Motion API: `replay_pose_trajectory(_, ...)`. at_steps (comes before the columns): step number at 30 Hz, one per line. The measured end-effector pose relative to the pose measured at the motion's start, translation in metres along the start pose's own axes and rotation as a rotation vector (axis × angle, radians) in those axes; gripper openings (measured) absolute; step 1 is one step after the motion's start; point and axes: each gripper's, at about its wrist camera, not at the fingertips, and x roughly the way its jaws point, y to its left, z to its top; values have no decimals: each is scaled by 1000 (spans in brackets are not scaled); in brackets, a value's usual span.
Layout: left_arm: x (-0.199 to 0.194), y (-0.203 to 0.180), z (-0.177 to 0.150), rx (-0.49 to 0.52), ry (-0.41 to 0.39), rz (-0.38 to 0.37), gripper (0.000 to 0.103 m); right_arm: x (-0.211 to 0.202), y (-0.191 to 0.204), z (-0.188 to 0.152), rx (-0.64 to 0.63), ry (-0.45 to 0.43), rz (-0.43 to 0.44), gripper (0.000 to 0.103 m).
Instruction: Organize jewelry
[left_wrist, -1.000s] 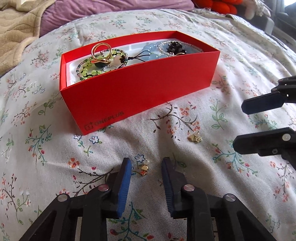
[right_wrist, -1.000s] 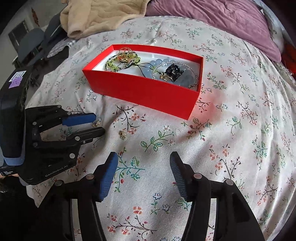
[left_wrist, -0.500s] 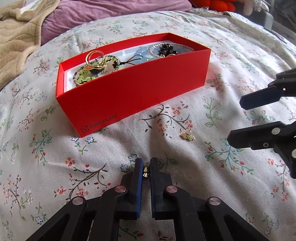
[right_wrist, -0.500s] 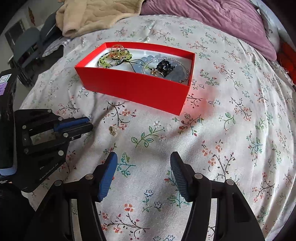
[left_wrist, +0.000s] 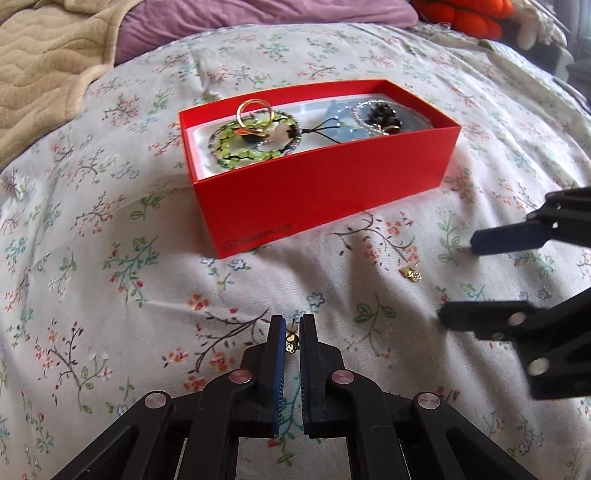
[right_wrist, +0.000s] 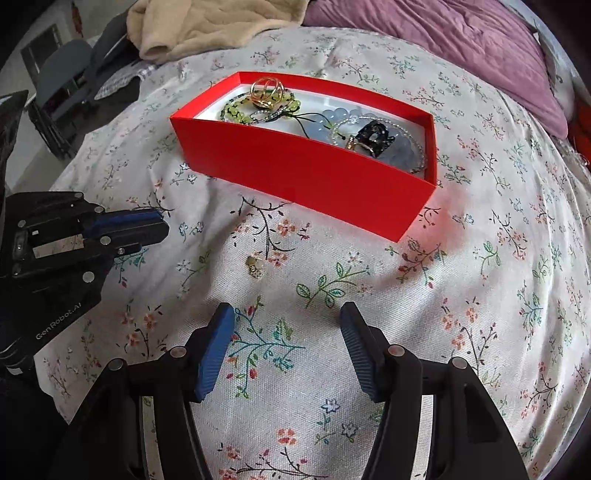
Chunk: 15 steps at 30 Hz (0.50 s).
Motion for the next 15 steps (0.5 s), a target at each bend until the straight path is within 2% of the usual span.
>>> replay_pose_trajectory(5,-1,3,-1,-3,5,-6,2,11,6,8,5,-4,-27,61)
replay_pose_trajectory(9,-1,6,-2,-5,8,-12,2,15,14,13,-22,-7,-27,46)
replay_pose_trajectory(15,-2,10,-2,-11,12,-16,2,16,17,14,-42,-6,-12,31)
